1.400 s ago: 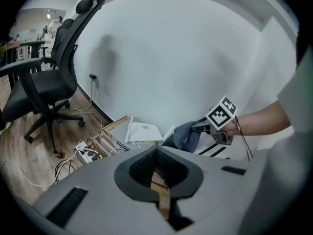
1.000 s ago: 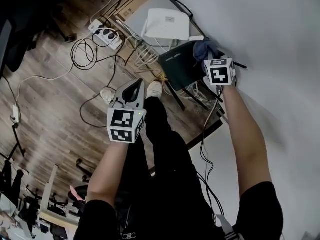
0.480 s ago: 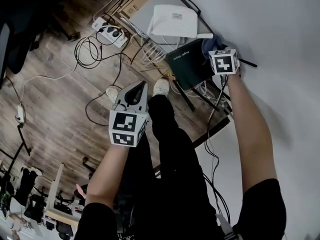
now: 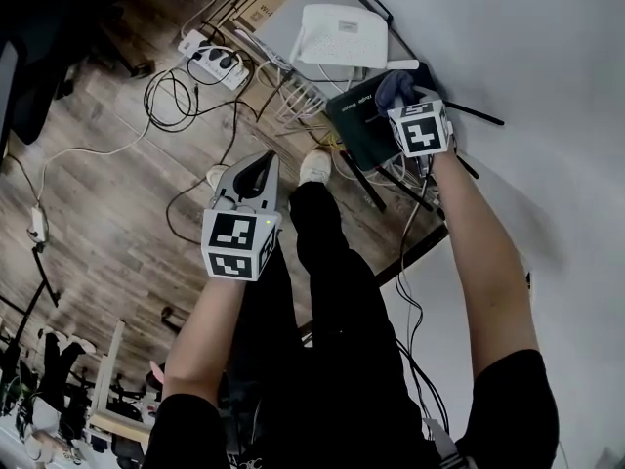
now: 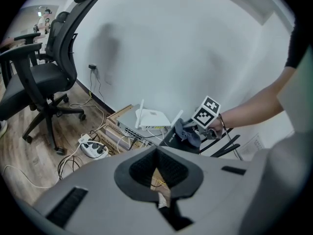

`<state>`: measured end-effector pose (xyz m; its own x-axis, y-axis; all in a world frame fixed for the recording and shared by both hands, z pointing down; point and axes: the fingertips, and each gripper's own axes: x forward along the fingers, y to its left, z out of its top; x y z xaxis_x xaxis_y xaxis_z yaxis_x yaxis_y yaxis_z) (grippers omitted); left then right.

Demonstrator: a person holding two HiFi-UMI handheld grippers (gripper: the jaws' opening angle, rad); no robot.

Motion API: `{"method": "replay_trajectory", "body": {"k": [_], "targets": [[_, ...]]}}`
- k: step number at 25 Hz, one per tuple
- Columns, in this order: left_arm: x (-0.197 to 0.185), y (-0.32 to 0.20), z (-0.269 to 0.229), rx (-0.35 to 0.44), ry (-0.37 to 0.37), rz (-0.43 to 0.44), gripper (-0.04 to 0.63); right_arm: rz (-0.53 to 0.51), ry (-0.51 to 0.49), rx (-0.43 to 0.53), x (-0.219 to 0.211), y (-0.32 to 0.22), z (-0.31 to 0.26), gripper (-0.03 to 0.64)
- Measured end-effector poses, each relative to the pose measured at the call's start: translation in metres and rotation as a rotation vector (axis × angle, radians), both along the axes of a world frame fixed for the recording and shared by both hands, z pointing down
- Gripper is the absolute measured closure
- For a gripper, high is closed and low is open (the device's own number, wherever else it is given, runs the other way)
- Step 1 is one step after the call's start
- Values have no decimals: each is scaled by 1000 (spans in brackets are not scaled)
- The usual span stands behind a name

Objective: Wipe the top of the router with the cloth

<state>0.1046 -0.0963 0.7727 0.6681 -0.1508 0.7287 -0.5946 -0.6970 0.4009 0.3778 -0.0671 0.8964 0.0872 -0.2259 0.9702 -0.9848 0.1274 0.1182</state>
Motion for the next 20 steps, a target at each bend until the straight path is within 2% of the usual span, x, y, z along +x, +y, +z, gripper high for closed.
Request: {"method": "replay_trajectory", "body": {"k": [3, 14, 16, 20], "targets": [[-5, 2, 0, -3, 7, 0, 601, -51, -43, -6, -25, 0, -3, 604], [-20, 9, -1, -7, 12, 3, 601, -548, -90, 10, -133, -2, -13, 604], [-24, 8, -3, -7, 9, 3, 601, -585, -94, -4, -136, 0, -13, 604], [-30, 4, -6, 3, 12, -9, 601, -585, -140, -46, -135, 7, -12, 604]]}}
